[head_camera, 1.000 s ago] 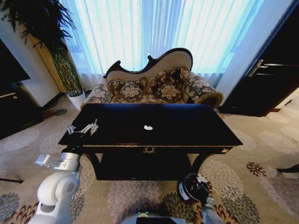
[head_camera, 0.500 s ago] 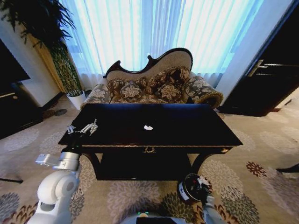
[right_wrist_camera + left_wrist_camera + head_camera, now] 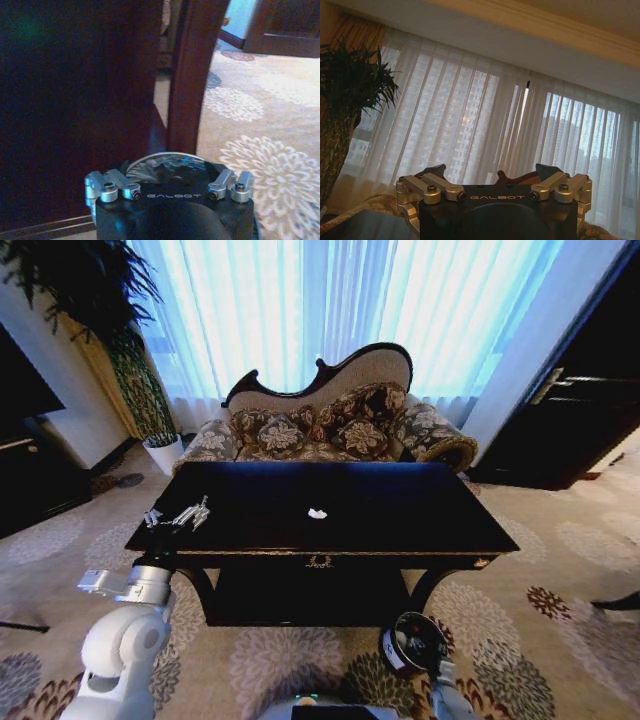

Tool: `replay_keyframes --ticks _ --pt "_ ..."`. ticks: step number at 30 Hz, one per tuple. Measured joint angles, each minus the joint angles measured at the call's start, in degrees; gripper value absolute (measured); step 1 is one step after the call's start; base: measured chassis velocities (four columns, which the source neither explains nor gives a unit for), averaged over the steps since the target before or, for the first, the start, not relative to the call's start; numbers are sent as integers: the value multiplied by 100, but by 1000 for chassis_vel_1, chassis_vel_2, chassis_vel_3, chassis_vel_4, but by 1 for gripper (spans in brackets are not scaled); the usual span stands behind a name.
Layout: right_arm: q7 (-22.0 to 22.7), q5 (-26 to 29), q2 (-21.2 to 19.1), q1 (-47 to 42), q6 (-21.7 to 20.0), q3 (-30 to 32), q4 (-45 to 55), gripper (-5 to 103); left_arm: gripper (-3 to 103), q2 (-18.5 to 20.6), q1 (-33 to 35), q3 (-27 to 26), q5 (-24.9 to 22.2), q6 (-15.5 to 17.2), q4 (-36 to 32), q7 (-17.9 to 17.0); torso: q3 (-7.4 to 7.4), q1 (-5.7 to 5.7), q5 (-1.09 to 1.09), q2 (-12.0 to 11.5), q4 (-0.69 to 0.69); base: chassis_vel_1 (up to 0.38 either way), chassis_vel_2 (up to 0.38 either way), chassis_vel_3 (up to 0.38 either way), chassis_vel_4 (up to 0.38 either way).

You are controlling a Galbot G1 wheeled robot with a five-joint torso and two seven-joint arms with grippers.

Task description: Move to the front of the table and place the trash on the table into the trash bin.

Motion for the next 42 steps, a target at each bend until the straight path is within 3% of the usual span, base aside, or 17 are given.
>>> replay_keyframes --ticks 1,3,4,7,11,14,30,37,42 --pt "-57 0 17 -80 -3 2 115 89 100 1 1 -1 -1 0 -5 0 0 0 -1 0 0 0 0 0 0" --pt "-123 -6 30 -192 -32 3 287 89 100 5 2 -1 -3 0 -10 0 0 0 1 0 0 0 0 0 0" --pt "-298 -12 39 -506 -85 -21 717 97 100 9 1 -1 -18 9 -37 -3 0 0 0 0 1 0 0 0 0" --pt "-443 -50 24 -798 8 -89 1022 99 100 7 -5 2 -44 34 -68 -10 0 0 1 0 -1 0 0 0 0" --pt "-914 -607 -7 -1468 627 -102 1727 100 100 -10 -38 21 -67 51 -62 -24 -1 -1 3 1 -3 0 0 0 0" --pt "-954 -633 25 -1747 713 32 2205 100 100 -32 -46 57 -51 48 -30 -27 -1 0 -1 1 0 0 0 0 0" --pt "-662 243 -103 -3744 465 553 5745 100 100 -218 -36 430 315 49 64 -16 0 0 1 1 -1 0 0 0 0" --pt "-238 272 -440 -4376 443 594 6435 100 100 -236 -28 577 420 80 -3 -16 0 0 0 0 -2 0 0 0 0" --pt "-34 -50 -862 -4627 587 694 6533 100 100 -120 17 414 316 90 -67 -20 0 0 2 0 0 0 0 0 0"
